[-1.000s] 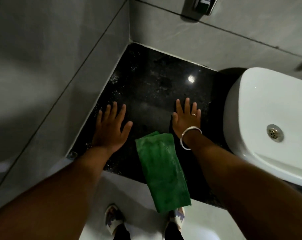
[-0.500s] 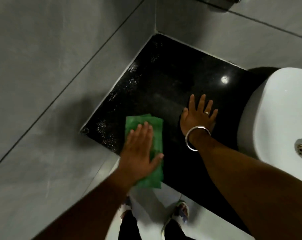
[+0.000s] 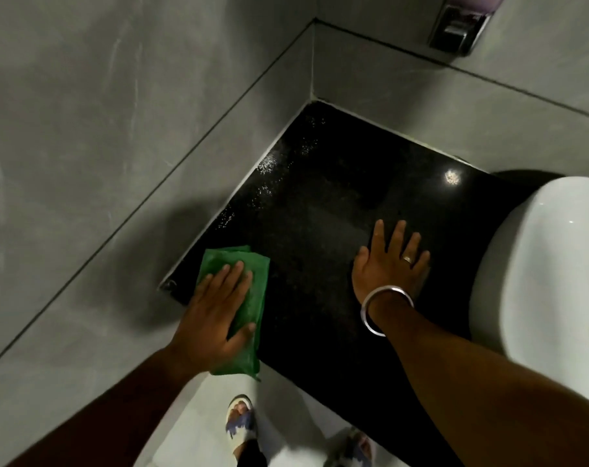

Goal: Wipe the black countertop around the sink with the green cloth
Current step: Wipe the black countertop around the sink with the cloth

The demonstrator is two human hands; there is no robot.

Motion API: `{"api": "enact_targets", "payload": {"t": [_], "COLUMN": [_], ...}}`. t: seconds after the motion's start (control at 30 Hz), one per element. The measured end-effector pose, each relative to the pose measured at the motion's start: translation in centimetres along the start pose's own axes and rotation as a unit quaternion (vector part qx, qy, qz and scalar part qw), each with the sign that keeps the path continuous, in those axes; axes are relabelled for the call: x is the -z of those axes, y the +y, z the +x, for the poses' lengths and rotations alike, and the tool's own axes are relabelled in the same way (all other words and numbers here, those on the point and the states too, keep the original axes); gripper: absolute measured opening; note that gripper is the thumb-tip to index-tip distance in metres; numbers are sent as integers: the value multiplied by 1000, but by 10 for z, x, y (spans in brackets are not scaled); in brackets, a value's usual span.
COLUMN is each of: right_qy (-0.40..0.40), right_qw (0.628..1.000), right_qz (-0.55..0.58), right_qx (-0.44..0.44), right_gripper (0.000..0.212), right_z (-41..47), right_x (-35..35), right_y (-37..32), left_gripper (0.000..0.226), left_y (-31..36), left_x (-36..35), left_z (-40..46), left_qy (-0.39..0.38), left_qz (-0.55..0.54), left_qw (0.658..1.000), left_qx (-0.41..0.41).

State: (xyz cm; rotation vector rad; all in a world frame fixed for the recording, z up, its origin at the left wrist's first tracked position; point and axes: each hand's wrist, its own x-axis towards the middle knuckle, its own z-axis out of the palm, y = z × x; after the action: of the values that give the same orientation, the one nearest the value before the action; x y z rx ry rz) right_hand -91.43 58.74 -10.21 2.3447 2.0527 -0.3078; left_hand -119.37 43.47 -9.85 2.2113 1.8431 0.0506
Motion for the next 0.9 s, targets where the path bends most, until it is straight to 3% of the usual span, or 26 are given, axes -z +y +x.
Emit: {"api": "enact_targets", "payload": {"t": [0.2,0.33,0.43,0.67,0.77,0.9], "right_qy": [-5,-4,5,2,4,7], "right_qw": [1000,1000,1000,1000,1000,1000], "right_qz": [-5,0,4,-12,-10,-5], "right_qx": [-4,-8,-4,-9,-7,-10], "right_gripper": [65,65,65,68,68,70], "right_z": [-3,1,1,0,1,2], "right_x": [7,5,2,3,2,-1], "right_y": [-3,-1,0,-2,-2,-1], "left_gripper": [89,84,84,84,83,85], "left_y": [-26,-30,-32,-46,-40,-19], "left_x": [45,60,56,28,35,51], "left_z": [136,228,225,101,140,252], "left_qy": [-22,-9,4,-20,1,9], "left_qz": [20,76,74,36,57,69], "left_qw": [1000,996,996,999,997,996], "left_qx": [-3,-53,-57,-25,-48,-62]}}
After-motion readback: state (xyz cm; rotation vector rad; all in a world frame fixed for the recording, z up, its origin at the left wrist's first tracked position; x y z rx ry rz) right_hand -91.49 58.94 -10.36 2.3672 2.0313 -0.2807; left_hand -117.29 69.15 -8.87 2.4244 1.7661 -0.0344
